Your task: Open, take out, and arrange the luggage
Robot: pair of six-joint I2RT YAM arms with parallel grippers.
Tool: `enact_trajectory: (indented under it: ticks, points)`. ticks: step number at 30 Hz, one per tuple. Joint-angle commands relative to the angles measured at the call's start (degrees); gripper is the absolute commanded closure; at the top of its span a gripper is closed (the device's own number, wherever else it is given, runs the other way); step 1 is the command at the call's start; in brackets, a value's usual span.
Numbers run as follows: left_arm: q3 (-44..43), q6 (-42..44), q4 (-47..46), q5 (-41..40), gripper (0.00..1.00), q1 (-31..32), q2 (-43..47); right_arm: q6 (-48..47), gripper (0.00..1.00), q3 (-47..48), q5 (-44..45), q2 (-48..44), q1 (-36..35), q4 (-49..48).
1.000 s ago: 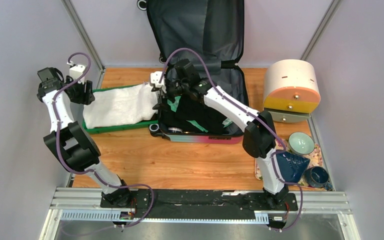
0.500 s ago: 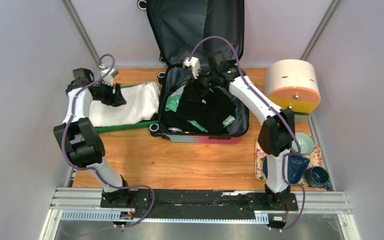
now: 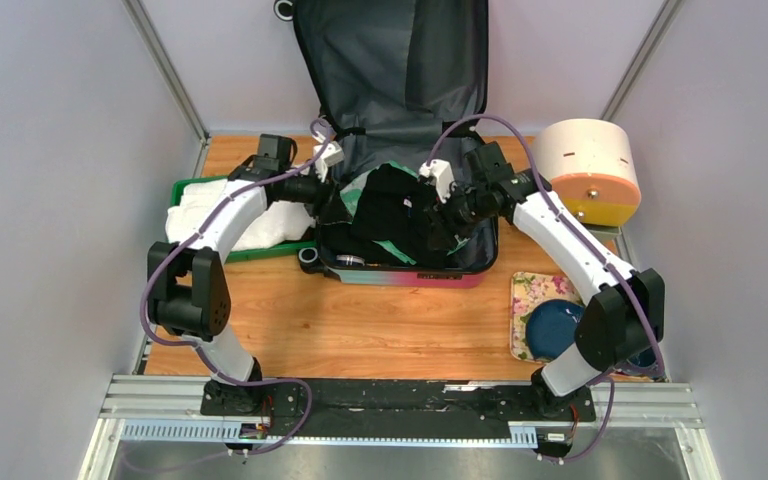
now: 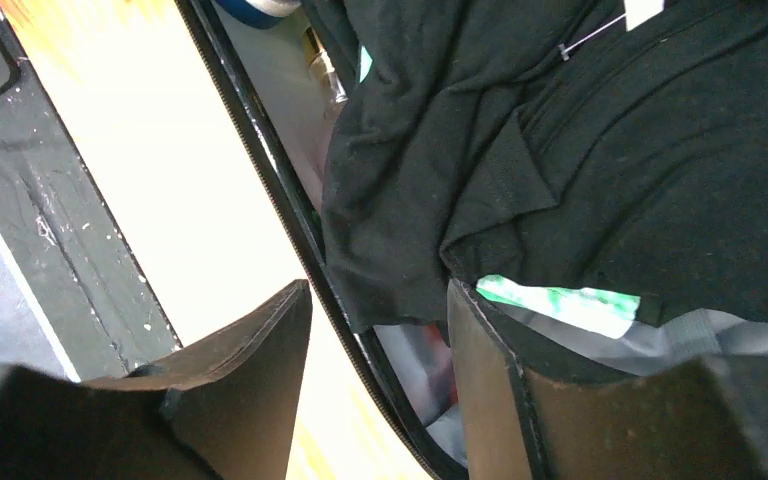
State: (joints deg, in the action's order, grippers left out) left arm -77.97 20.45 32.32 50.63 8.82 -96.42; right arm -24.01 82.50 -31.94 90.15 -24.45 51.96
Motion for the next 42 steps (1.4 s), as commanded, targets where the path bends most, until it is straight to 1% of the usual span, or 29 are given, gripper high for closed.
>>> enact_trajectory:
  ticks: [1, 2, 3, 7, 11, 13, 14, 17, 19, 20, 21, 22, 23, 24, 25, 26, 27, 28, 29, 31, 32, 33, 36, 37, 38, 39, 40, 41, 42]
  points:
    - [1.1, 6.5, -2.2, 3.9, 0.36, 2.8, 1.6, -0.9, 0.42, -3.4, 1.6, -1.8, -1.1, -3.2]
    - [2.6, 9.2, -2.7, 3.5, 0.36, 4.2, 1.8, -1.0, 0.38, -4.0, 2.6, -1.8, -1.3, -4.1]
    - [3.7, 9.9, -3.5, 3.0, 0.36, 5.1, 2.1, -1.8, 0.37, -4.5, 3.1, -1.6, -2.1, -4.1]
    - [9.2, 11.2, -10.3, 3.2, 0.38, 7.1, 4.0, -2.2, 0.38, -5.0, 5.3, 0.3, -3.3, -4.5]
    - [14.6, 17.9, -15.7, 2.5, 0.38, 9.5, 5.0, -2.7, 0.37, -5.0, 5.8, 1.8, -3.6, -2.8]
    - [16.4, 18.0, -18.9, 0.8, 0.38, 10.5, 5.2, -3.1, 0.34, -5.6, 6.2, 2.0, -3.9, -2.5]
    - [18.0, 17.9, -22.2, -0.2, 0.38, 10.9, 5.2, -3.2, 0.29, -6.3, 7.1, 2.2, -3.9, -3.0]
    - [19.0, 18.0, -26.1, -2.4, 0.37, 11.9, 4.5, -3.1, 0.30, -6.6, 10.6, 2.9, -3.9, -3.6]
    - [18.6, 18.0, -26.8, -3.9, 0.39, 12.3, 3.4, -3.1, 0.34, -6.6, 12.2, 3.1, -3.9, -3.6]
    - [18.3, 17.1, -28.2, -4.2, 0.40, 12.2, 3.3, -3.2, 0.38, -6.6, 13.7, 3.0, -3.8, -3.8]
    - [18.1, 16.8, -28.9, -5.3, 0.45, 12.2, 2.8, -3.2, 0.41, -6.7, 14.5, 2.8, -3.9, -4.0]
    - [18.0, 16.6, -29.7, -5.8, 0.51, 12.2, 2.7, -3.2, 0.43, -6.9, 15.3, 2.5, -3.9, -4.2]
    - [17.9, 15.2, -31.3, -6.3, 0.58, 12.3, 2.6, -3.2, 0.49, -6.9, 16.5, 2.3, -3.8, -4.7]
    - [17.7, 14.6, -32.0, -7.2, 0.73, 12.2, 2.8, -3.1, 0.53, -6.8, 16.9, 1.8, -3.6, -4.8]
    - [17.6, 14.0, -33.7, -7.4, 0.79, 12.2, 3.1, -2.9, 0.57, -6.7, 17.3, 1.5, -3.6, -4.9]
    - [17.5, 13.7, -34.9, -7.5, 0.85, 12.2, 3.3, -2.8, 0.66, -6.5, 17.5, 1.3, -3.2, -4.9]
    - [17.6, 13.4, -35.6, -7.5, 0.93, 12.3, 3.8, -2.6, 0.69, -6.1, 17.5, 1.1, -2.9, -5.0]
    - [17.6, 13.3, -36.1, -7.6, 0.96, 12.2, 4.0, -2.5, 0.72, -5.6, 17.5, 0.8, -2.5, -4.9]
    - [17.2, 12.8, -36.6, -7.9, 1.00, 12.2, 4.0, -2.5, 0.77, -5.2, 17.3, 0.7, -1.8, -4.8]
    - [16.3, 11.7, -36.4, -8.6, 1.00, 12.1, 3.4, -2.9, 0.85, -3.8, 16.9, 0.8, -1.2, -4.0]
    - [15.1, 10.8, -36.3, -8.5, 1.00, 11.8, 3.2, -2.8, 0.95, -3.4, 16.7, 0.9, -0.4, -4.1]
    - [14.5, 10.1, -36.2, -8.2, 1.00, 11.6, 2.5, -2.8, 1.00, -2.9, 16.4, 1.0, -0.1, -4.0]
    - [11.5, 8.6, -35.3, -6.7, 1.00, 10.8, 1.4, -2.3, 1.00, -0.7, 15.9, 1.7, 1.2, -3.9]
    - [9.7, 8.9, -33.6, -6.3, 1.00, 10.6, 1.2, -1.7, 1.00, -0.2, 15.8, 2.0, 1.2, -3.8]
    - [8.9, 9.1, -32.6, -5.9, 1.00, 10.6, 1.0, -1.7, 0.98, 1.2, 14.5, 2.5, 1.5, -3.5]
    - [8.3, 9.3, -32.6, -5.1, 1.00, 10.3, 0.5, -1.5, 0.91, 1.9, 13.3, 2.7, 1.5, -2.5]
    - [7.1, 9.9, -30.1, -4.6, 1.00, 10.3, 0.2, -1.3, 0.82, 2.2, 10.9, 2.8, 1.5, -2.0]
    - [6.8, 10.0, -29.8, -4.1, 1.00, 10.3, 0.0, 0.2, 0.57, 2.0, 9.7, 2.3, 1.5, -2.3]
    - [6.5, 9.9, -29.6, -3.9, 1.00, 10.3, -0.4, 0.8, 0.47, 1.5, 8.9, 1.9, 1.4, -3.2]
